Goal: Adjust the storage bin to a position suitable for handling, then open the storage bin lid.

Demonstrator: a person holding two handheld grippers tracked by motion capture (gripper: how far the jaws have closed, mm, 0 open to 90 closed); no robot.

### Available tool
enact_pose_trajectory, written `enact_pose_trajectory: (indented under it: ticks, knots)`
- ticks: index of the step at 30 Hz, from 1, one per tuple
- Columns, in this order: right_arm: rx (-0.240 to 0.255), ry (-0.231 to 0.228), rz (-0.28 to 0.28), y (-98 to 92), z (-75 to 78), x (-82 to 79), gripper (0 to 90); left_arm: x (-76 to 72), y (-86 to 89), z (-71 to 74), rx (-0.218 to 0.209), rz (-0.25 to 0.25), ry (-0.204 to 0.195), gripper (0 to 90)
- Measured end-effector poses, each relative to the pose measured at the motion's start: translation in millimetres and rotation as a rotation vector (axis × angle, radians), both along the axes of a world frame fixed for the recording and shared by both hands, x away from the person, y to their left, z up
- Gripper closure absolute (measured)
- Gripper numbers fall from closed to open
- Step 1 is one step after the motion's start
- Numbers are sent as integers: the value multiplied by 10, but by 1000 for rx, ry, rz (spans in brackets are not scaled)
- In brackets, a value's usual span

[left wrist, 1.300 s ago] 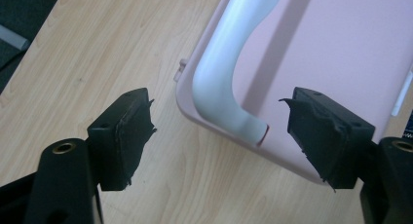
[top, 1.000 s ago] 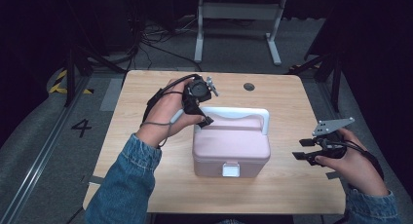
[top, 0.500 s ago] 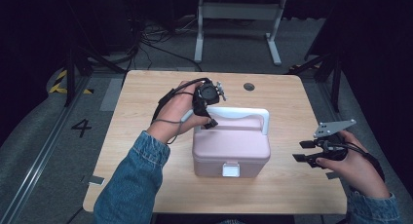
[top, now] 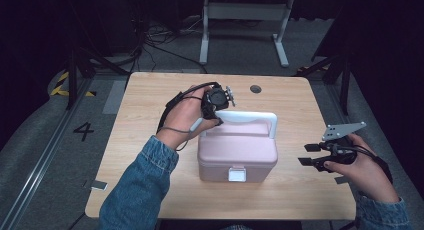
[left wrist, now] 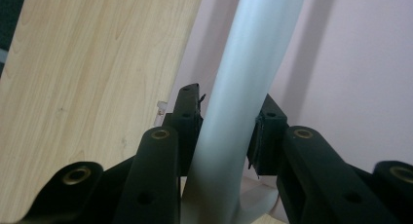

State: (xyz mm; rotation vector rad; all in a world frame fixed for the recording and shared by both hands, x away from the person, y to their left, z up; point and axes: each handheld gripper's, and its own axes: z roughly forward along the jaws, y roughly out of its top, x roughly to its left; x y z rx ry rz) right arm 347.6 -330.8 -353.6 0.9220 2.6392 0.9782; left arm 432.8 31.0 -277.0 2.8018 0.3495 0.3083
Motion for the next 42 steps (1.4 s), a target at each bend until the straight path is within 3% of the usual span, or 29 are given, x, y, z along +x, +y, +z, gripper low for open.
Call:
enact_pose_trajectory:
  ticks: [6, 7, 18, 37, 42]
  knots:
    - [3, 0, -6, -10, -5, -2, 439, -97, -15, 43, 3, -13, -16, 727]
    - [4, 3, -7, -6, -4, -4, 438, -112, -24, 71, 22, -23, -18, 729]
    - [9, -9, -11, -9, 1, -1, 448, -149, -4, 230, -13, -24, -59, 736]
    - [70, -51, -26, -2, 97, -41, 493, -35, 38, 336, -62, 2, -31, 718]
    - [94, -64, -38, 1, 129, -52, 522, 12, 48, 364, -71, 36, 5, 709]
